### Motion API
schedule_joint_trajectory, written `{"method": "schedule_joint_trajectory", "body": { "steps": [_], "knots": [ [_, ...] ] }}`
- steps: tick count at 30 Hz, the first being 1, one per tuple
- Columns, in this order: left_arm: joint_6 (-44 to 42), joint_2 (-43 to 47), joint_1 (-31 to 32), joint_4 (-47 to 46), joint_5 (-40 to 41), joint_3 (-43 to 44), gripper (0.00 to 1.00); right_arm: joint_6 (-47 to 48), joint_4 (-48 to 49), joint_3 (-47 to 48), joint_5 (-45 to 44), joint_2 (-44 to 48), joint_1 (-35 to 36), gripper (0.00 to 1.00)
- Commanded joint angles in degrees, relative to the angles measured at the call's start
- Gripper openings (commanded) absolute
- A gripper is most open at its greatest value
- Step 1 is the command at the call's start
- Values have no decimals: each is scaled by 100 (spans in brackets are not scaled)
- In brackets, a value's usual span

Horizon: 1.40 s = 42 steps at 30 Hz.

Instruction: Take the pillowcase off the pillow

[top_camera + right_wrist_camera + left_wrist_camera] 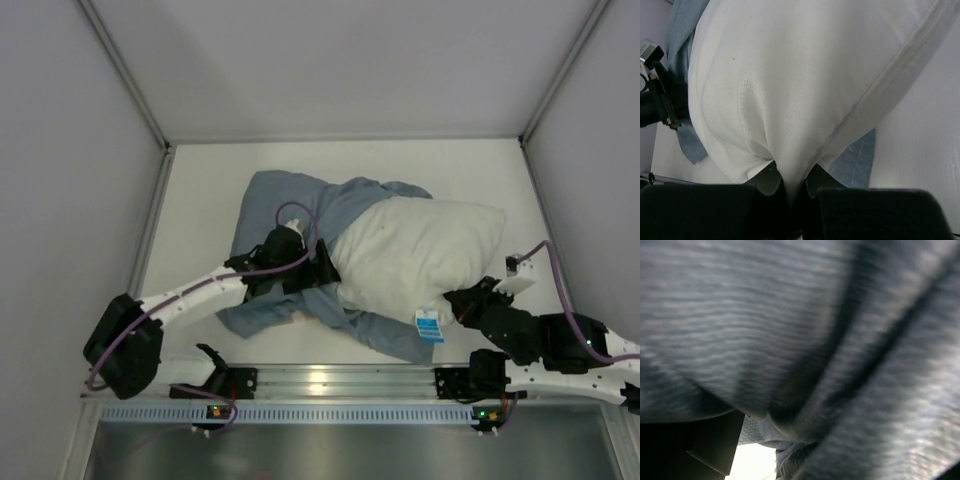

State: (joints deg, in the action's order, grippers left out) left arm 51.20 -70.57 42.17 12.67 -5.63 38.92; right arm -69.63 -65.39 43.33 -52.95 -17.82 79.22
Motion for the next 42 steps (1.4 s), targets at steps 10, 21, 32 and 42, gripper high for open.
{"method": "schedule_joint_trajectory", "body": {
  "steps": [10,21,32,42],
  "knots": [
    [-542,23,-535,139,-186,909,99,-525,-325,-53,-145,323,-65,0],
    [276,2540,-543,1511,2214,-631,99,-473,-906,993,-524,1193,-56,0],
    [109,1097,-561,1116,2215,-499,99,-745,-1828,1748,-471,1624,-56,0],
    [715,1502,-561,1193,2751,-1018,99,-667,-2040,1907,-409,1994,-65,0]
  ]
}}
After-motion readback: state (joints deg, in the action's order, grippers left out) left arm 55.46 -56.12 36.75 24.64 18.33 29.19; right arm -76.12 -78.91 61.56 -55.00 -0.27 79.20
